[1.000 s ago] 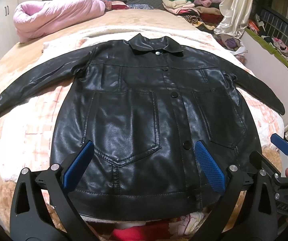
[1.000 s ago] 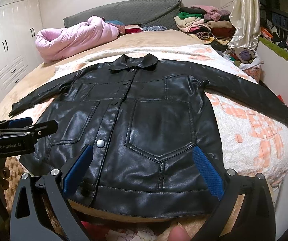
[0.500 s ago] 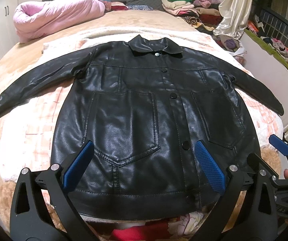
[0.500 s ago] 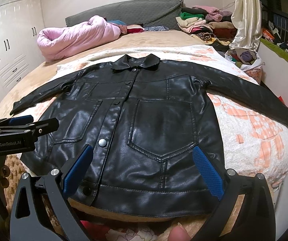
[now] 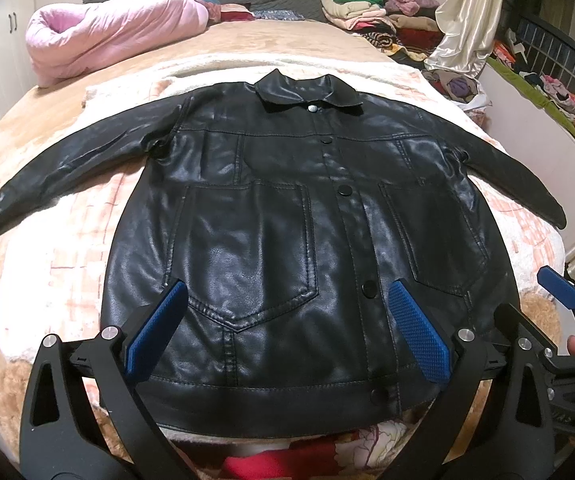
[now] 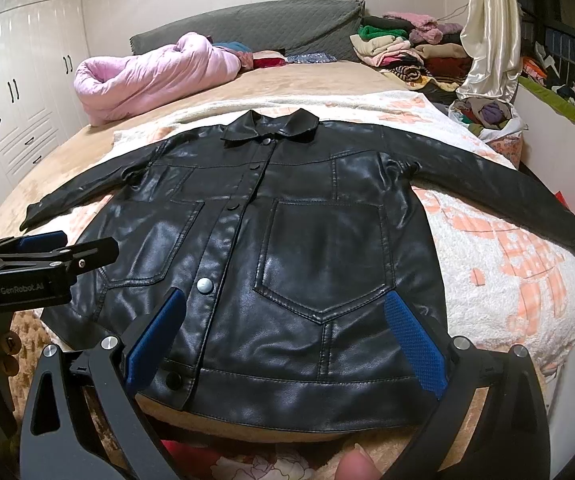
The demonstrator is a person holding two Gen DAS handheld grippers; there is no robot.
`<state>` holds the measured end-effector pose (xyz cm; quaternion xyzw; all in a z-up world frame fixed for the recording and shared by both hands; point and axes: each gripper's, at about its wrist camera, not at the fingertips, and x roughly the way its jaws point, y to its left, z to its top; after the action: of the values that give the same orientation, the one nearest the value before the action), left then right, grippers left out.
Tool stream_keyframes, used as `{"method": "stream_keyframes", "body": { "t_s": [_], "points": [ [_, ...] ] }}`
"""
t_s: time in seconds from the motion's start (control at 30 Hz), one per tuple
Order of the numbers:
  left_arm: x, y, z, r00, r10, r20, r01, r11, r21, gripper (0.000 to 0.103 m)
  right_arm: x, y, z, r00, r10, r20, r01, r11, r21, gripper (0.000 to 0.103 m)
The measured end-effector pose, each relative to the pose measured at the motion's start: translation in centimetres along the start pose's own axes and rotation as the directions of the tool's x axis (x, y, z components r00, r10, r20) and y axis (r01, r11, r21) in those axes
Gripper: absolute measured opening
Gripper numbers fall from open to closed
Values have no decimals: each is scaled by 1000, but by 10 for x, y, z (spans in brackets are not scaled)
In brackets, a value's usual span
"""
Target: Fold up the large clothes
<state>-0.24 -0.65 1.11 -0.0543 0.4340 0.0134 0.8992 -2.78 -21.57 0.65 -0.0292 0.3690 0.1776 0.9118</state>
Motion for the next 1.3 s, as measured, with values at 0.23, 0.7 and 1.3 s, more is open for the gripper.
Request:
{"method": "stream_keyframes", "body": {
  "t_s": [0.23,0.7,1.3],
  "points": [
    [-1,-1,1,1000,0,1,0,1000,-2,94,0,0,0,1000,1,2,-1,1000,0,99],
    [0,-2,7,1000,-11,12,11,1000,-7,94,1,-6,9,1000,1,20,-1,1000,17,99],
    [20,6,34,1000,-12,2,12,1000,-22,94,20,-27,39,999,-7,32,4,997,77,99]
  ]
}}
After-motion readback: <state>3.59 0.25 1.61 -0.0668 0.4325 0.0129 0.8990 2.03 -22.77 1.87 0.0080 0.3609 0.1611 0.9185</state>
